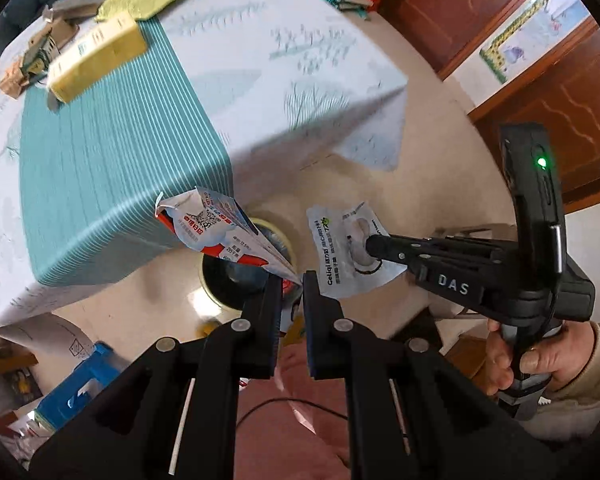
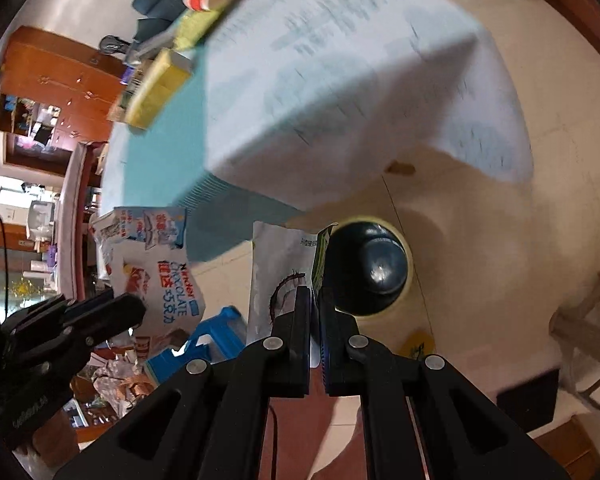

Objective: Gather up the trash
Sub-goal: 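Carry both held wrappers over the black trash bin, then open both grippers to drop the wrappers into the bin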

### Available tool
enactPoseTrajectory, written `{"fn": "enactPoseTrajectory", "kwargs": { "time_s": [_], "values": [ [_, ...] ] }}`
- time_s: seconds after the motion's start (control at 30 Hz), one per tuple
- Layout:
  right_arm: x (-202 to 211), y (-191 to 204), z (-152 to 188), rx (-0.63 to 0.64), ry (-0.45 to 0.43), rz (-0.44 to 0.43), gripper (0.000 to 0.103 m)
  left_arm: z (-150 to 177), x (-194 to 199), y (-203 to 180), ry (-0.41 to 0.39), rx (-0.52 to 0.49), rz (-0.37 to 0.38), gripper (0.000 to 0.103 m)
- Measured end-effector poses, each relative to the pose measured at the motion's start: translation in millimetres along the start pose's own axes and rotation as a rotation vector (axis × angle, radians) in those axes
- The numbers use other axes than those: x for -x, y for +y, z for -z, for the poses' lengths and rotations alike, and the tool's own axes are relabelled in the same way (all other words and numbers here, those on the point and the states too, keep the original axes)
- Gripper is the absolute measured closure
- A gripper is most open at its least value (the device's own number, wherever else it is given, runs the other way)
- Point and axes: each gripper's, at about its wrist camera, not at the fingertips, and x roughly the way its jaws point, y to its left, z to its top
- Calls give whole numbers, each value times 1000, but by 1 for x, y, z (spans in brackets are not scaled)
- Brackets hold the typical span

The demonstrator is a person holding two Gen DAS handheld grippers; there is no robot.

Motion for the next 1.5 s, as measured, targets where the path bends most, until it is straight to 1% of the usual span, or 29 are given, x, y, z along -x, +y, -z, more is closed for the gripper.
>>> {"fn": "enactPoseTrajectory", "kwargs": {
  "time_s": [0.13, 0.27, 0.37, 0.4, 0.53, 0.67, 0.8, 0.87, 0.9, 0.93, 0.97, 1.0, 1.03, 1.07, 1.1, 1.13, 1.23, 1.37, 1.5],
  "values": [
    [-46, -24, 10, -47, 10, 33, 98, 8, -44, 4, 12, -14, -28, 96],
    [-97, -43, 15, -82, 12, 68, 98, 20, -95, 12, 10, -9, -34, 96],
    [-142, -61, 19, -103, 28, 91, 98, 33, -139, 15, 4, -23, -54, 95],
    [-163, -69, 20, -108, 35, 98, 98, 37, -155, 17, 7, -23, -63, 95],
    [-220, -86, 23, -96, 37, 124, 98, 48, -214, 31, 13, -15, -95, 95],
    [-279, -106, 23, -88, 36, 125, 98, 54, -276, 48, 33, -4, -135, 95],
    [-321, -129, 26, -101, 53, 91, 98, 59, -316, 64, 41, 26, -176, 95],
    [-340, -134, 25, -119, 57, 71, 95, 56, -331, 69, 55, 43, -183, 95],
    [-347, -137, 24, -131, 60, 58, 86, 53, -334, 70, 60, 49, -185, 93],
    [-353, -137, 26, -138, 59, 53, 67, 52, -337, 68, 62, 56, -189, 87],
    [-357, -140, 26, -143, 52, 48, 57, 51, -340, 68, 58, 65, -192, 81],
    [-359, -144, 25, -147, 38, 41, 43, 50, -340, 68, 53, 69, -190, 65],
    [-357, -146, 26, -153, 26, 41, 41, 49, -339, 67, 43, 76, -199, 55],
    [-355, -149, 26, -163, 16, 37, 41, 49, -337, 68, 26, 84, -205, 49],
    [-353, -152, 25, -172, 10, 32, 41, 47, -337, 67, 20, 88, -206, 40],
    [-353, -156, 23, -178, 3, 27, 41, 48, -335, 67, 17, 93, -207, 37],
    [-338, -159, 24, -168, -26, 28, 41, 49, -332, 67, 8, 114, -214, 37],
    [-306, -154, 26, -147, -62, 37, 41, 50, -319, 66, -6, 135, -203, 37],
    [-272, -145, 33, -155, -98, 46, 41, 54, -292, 58, -23, 141, -187, 37]
  ]
}}
